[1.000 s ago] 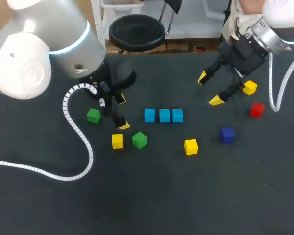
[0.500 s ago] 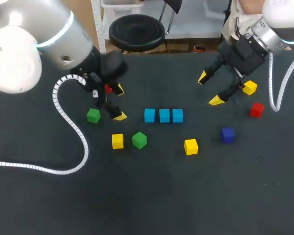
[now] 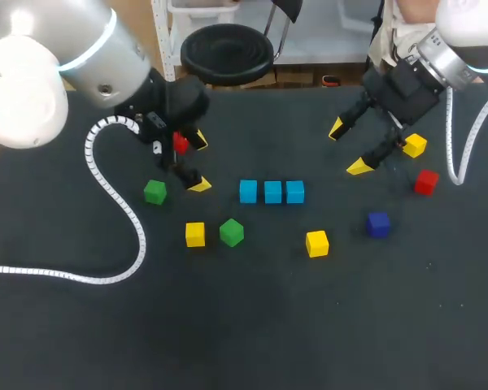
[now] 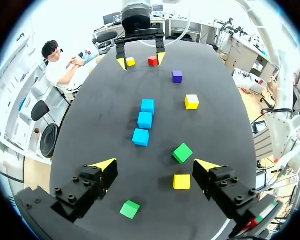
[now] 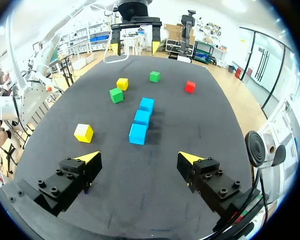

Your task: Place the blue cubes, place green cubes on the blue cubes, place the yellow cubes on the green cubes, then place the red cubes on the yellow cubes, and place purple cube on the red cubes.

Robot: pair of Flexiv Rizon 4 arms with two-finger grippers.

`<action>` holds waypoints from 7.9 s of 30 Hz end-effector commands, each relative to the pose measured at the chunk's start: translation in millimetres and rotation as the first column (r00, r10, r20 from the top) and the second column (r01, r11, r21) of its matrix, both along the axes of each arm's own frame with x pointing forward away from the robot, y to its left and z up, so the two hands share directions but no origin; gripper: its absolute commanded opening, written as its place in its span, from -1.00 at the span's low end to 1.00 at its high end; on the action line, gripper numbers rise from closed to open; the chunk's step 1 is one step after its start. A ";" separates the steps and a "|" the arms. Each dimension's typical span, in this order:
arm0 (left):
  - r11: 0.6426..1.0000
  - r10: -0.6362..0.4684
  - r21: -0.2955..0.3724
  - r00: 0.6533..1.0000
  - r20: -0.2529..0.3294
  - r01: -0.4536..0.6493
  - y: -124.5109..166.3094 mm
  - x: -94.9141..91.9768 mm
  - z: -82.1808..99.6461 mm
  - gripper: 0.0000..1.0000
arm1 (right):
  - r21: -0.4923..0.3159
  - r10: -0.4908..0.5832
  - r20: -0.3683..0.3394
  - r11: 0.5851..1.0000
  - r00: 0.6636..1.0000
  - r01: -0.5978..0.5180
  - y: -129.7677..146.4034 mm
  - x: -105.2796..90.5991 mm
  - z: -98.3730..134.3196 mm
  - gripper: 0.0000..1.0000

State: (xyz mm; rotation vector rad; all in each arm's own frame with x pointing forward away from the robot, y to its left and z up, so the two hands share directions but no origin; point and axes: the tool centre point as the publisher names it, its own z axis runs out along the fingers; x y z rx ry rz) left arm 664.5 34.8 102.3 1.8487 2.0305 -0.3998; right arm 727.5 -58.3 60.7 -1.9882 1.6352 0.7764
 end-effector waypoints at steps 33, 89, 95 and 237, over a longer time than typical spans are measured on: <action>1.000 -0.003 0.000 1.000 -0.003 0.003 -0.1 2.3 -0.4 1.00 | 0.001 0.000 0.001 1.000 1.000 0.000 -0.1 0.0 -0.1 1.00; 0.997 0.056 -0.053 0.998 -0.039 -0.058 36.6 21.6 -10.1 1.00 | 0.001 0.000 0.001 1.000 1.000 0.000 -0.1 0.0 -0.1 1.00; 0.992 0.122 0.030 0.991 -0.051 -0.121 76.0 43.9 -15.6 1.00 | 0.001 0.000 0.001 1.000 1.000 0.000 -0.1 0.0 -0.1 1.00; 0.861 -0.337 0.359 0.933 -0.126 0.359 120.4 71.4 -113.0 1.00 | 0.001 0.000 0.001 1.000 1.000 0.000 -0.1 0.0 -0.1 1.00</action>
